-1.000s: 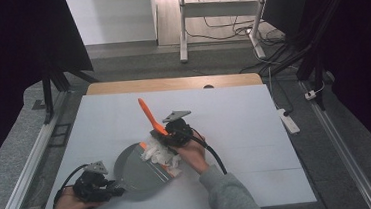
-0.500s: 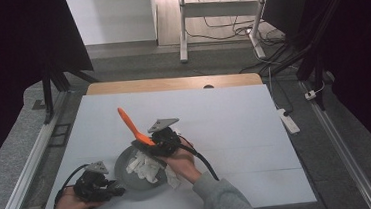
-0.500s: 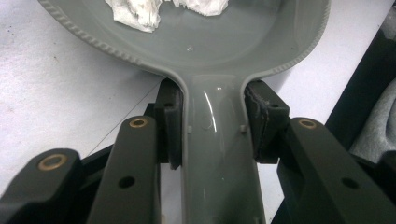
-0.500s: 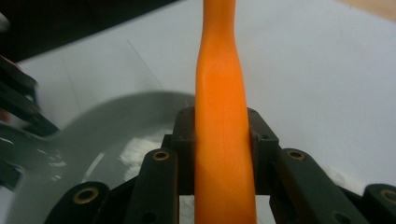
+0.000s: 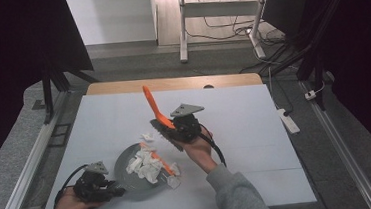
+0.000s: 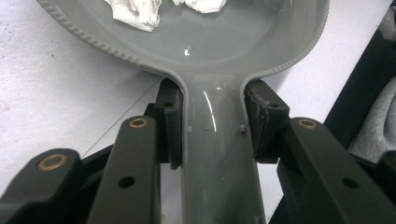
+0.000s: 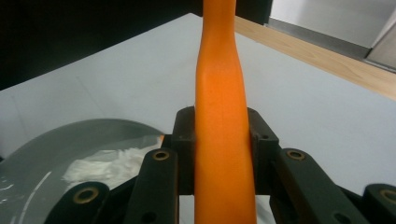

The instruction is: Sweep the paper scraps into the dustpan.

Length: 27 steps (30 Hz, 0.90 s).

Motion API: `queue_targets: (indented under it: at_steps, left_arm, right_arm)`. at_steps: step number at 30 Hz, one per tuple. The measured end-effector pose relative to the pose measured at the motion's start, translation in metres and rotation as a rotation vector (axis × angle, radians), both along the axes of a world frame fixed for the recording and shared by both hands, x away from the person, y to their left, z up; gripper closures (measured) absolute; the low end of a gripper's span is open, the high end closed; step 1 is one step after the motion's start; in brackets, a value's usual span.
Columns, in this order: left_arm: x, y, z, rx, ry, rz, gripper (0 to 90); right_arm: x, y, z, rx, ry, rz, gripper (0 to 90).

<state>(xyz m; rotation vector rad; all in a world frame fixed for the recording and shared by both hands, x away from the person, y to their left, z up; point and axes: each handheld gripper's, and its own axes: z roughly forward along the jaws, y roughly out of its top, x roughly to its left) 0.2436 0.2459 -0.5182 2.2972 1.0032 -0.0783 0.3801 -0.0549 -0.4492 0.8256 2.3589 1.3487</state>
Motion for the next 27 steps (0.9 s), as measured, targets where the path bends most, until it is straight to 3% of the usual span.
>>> queue_targets:
  at_steps: [3, 7, 16, 23, 27]
  left_arm:
    - [0.0, 0.0, 0.0, -0.001, 0.0, 0.003, 61.2]
    - [0.0, 0.001, 0.0, -0.004, 0.005, 0.011, 61.1]
    - [0.004, 0.006, -0.002, -0.016, 0.018, 0.048, 61.2]
    - [0.007, 0.007, -0.003, -0.018, 0.022, 0.052, 61.1]
    - [0.008, 0.006, -0.003, -0.02, 0.022, 0.053, 61.2]
  right_arm:
    - [0.007, -0.008, -0.001, -0.008, 0.001, -0.031, 70.3]
    - [0.02, -0.014, -0.004, -0.054, -0.004, -0.072, 70.3]
    - [0.059, -0.014, -0.018, -0.148, 0.038, -0.145, 70.3]
    - [0.082, 0.0, -0.032, -0.209, 0.065, -0.14, 70.3]
    - [0.087, 0.012, -0.04, -0.205, 0.087, -0.122, 70.4]
